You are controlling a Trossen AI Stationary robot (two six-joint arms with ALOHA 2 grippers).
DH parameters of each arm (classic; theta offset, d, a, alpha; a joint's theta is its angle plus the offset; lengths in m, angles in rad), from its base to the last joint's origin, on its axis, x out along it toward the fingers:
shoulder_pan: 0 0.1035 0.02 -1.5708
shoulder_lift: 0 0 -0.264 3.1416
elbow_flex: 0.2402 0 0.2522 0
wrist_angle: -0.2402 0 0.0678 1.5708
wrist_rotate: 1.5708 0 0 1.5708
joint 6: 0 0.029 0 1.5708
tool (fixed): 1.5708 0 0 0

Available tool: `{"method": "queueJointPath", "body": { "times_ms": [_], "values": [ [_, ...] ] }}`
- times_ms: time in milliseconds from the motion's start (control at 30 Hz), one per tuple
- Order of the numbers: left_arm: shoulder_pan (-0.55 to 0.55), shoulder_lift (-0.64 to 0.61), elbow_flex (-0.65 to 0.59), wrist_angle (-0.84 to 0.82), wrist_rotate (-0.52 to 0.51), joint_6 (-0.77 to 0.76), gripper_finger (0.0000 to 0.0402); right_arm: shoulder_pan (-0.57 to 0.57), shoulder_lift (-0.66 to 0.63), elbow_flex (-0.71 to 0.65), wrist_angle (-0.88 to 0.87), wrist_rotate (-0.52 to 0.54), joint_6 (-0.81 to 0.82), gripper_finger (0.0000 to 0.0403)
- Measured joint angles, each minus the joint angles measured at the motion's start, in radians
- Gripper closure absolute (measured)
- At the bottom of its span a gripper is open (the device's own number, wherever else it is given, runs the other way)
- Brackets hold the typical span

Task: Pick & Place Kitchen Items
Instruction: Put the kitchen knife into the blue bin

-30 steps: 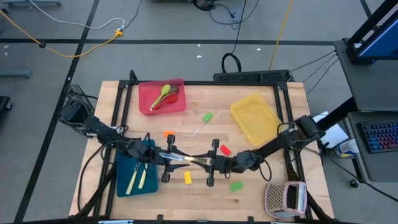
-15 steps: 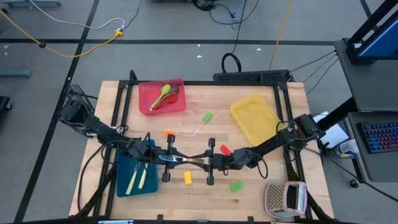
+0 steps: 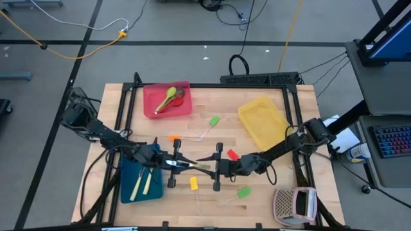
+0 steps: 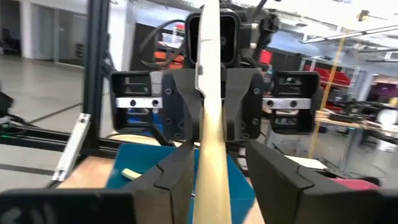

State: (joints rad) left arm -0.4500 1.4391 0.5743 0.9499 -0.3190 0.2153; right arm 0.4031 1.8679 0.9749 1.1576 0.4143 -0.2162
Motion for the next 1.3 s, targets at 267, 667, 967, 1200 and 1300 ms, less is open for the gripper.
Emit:
{"method": "queueJointPath", "body": {
  "times_ms": [267,667,967,1200,1300],
  "values": [
    [0.001,0.000,0.000,-0.053,-0.011,-0.046,0.0352,0.062,-0.003,0.000,-0.027,0.246,-0.064,0.0235],
    [-0.032,-0.010,0.000,-0.190,-0.051,-0.185,0.0351,0.214,-0.146,0.000,-0.189,0.639,-0.208,0.0242],
    [-0.073,-0.027,0.000,-0.191,-0.155,-0.248,0.0350,0.240,-0.312,0.000,-0.545,0.474,0.112,0.0262],
    [-0.100,-0.029,-0.001,-0.224,-0.234,-0.248,0.0348,0.240,-0.326,0.000,-0.526,0.472,0.189,0.0260],
    [-0.101,-0.029,-0.001,-0.220,-0.265,-0.239,0.0347,0.240,-0.326,0.000,-0.526,0.472,0.190,0.0260]
  ]
}}
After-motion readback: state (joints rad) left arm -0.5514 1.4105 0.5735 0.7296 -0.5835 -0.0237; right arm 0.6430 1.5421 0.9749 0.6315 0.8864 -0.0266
